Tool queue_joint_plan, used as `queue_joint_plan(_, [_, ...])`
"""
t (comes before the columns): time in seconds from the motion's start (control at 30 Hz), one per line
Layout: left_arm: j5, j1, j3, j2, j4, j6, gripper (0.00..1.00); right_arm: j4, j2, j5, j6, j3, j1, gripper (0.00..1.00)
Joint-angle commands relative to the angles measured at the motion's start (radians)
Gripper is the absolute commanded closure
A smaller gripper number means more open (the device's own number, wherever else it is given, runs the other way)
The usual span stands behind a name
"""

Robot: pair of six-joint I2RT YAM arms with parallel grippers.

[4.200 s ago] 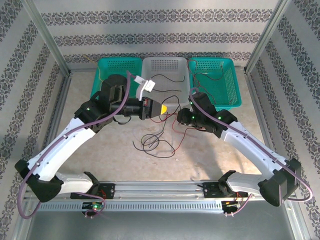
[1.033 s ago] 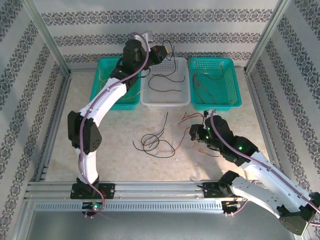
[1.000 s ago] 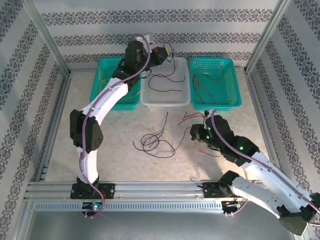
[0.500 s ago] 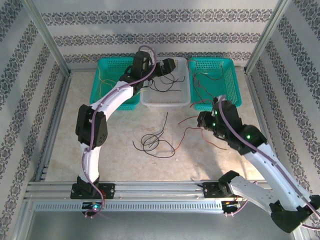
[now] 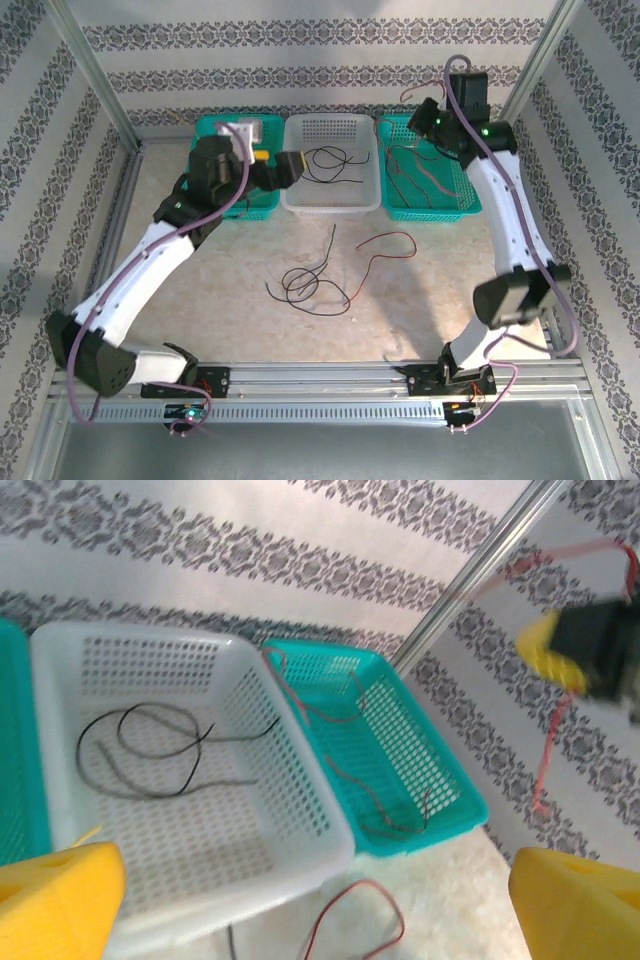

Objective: Untangle the cables
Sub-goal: Place the container, then pick up the cable.

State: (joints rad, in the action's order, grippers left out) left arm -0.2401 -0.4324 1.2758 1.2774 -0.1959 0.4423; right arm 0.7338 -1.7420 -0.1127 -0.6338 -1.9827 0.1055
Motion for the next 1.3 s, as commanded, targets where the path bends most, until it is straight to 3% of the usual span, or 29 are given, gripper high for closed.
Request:
queue_joint_plan(0.0, [0.050, -0.006, -0.117, -0.065, -0.123, -0.043, 0.01, 0.031, -0.142, -0.031, 0.010, -0.149, -0.032, 0.97])
queue_joint_plan(0.2, [0.098, -0.007, -0.240, -0.172, -0.118, 0.049, 0.01, 0.126, -0.412, -0.016, 0.010, -0.441, -0.067, 0.89])
queue_joint_plan(0.3, [0.132, -0.007, -0.258, -0.209, -0.143, 0.064, 0.01, 0.159, -0.484, -0.025, -0.018, -0.513, -0.100, 0.72])
queue_joint_plan(0.43, [0.150, -0.007, -0.247, -0.232, -0.209, 0.060, 0.01, 0.160, -0.496, -0.049, -0.064, -0.525, -0.141, 0.59])
queue_joint_plan(0.5, [0.145, -0.007, -0.253, -0.246, -0.218, 0.058, 0.01, 0.163, -0.478, -0.047, -0.056, -0.517, -0.145, 0.57])
queue_joint_plan(0.53, [0.143, -0.006, -0.258, -0.252, -0.218, 0.057, 0.01, 0.166, -0.461, -0.049, -0.051, -0.503, -0.143, 0.48])
queue_joint_plan(0.6, [0.143, -0.008, -0.269, -0.261, -0.223, 0.053, 0.00, 0.172, -0.415, -0.061, -0.031, -0.455, -0.133, 0.46])
queue_joint_plan(0.77, [0.100, -0.008, -0.257, -0.265, -0.269, 0.039, 0.07, 0.119, -0.188, -0.014, 0.027, -0.120, -0.049, 0.46])
queue_joint_plan(0.9, [0.040, -0.010, -0.258, -0.270, -0.276, 0.053, 0.16, 0.039, 0.047, 0.031, 0.021, 0.265, 0.065, 0.47])
queue_joint_plan(1.03, [-0.002, -0.015, -0.293, -0.251, -0.232, 0.098, 0.18, -0.040, 0.275, 0.080, -0.051, 0.662, 0.163, 0.46])
queue_joint_plan(1.13, [-0.056, -0.023, -0.291, -0.204, -0.205, 0.110, 0.21, -0.069, 0.364, 0.066, -0.126, 0.875, 0.241, 0.47])
queue_joint_plan(1.27, [-0.038, -0.033, -0.305, -0.167, -0.185, 0.124, 0.23, -0.083, 0.377, 0.107, -0.193, 1.025, 0.368, 0.50])
